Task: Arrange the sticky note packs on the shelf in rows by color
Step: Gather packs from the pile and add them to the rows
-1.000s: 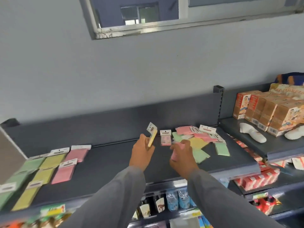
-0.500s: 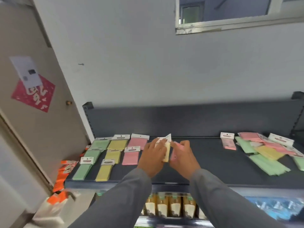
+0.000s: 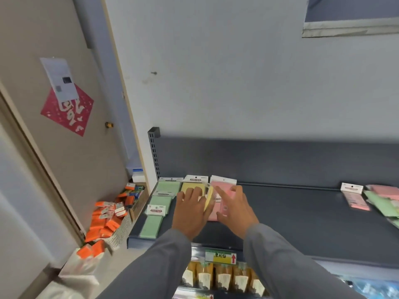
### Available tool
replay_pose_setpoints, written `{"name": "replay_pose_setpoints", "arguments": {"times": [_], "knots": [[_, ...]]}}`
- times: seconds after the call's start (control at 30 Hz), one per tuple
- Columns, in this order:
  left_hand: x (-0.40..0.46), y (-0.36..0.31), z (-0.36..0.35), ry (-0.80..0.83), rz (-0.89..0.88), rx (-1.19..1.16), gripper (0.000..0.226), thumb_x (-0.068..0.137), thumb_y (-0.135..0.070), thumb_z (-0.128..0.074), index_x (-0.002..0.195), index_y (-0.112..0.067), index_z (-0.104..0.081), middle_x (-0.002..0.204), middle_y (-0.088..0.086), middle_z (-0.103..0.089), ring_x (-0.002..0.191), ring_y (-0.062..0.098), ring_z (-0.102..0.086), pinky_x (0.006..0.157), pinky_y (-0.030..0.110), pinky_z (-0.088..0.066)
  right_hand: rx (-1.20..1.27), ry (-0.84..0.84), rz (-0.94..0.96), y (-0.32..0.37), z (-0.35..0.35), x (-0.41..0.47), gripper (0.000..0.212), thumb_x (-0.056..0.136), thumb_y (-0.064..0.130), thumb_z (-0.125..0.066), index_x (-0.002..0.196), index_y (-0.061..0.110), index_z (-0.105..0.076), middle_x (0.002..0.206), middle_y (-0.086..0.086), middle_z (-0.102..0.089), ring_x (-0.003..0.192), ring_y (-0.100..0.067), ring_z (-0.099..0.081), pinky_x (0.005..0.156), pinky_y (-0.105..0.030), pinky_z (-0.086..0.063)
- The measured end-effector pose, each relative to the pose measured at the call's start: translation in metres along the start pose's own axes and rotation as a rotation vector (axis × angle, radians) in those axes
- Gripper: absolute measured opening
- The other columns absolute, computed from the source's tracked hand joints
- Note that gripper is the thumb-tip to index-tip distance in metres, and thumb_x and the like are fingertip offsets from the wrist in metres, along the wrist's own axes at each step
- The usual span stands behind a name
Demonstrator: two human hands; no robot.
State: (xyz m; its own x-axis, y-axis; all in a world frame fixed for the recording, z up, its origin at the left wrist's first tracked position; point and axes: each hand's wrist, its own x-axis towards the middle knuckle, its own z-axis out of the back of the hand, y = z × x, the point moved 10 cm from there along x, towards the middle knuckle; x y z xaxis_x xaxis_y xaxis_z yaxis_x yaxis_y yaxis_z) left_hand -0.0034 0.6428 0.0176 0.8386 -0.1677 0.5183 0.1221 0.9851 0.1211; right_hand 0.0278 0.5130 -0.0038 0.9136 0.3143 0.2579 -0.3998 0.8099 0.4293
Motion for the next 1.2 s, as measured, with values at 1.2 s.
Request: {"name": "replay_pose_setpoints", "arguments": {"times": [1.2], "knots": [[-0.026,-0.008,-0.071,0.400,-0.351,-0.224,0.077,0.090,-0.076,-0.031,0.141,-0.021,-0.046,0.148,-0.003,-0.046,0.141,0.017,-0.034,0.114,0.045,-0.018,0.362,0.093,-0.235,-0.017,-0.064,-0.033,0.064,0.087,0.004,-0.072,0.142,0.027,-0.050,0.154,0.004,-0.040,0.142,-0.013,-0.036,0.121,-0.034,-0.027]]}}
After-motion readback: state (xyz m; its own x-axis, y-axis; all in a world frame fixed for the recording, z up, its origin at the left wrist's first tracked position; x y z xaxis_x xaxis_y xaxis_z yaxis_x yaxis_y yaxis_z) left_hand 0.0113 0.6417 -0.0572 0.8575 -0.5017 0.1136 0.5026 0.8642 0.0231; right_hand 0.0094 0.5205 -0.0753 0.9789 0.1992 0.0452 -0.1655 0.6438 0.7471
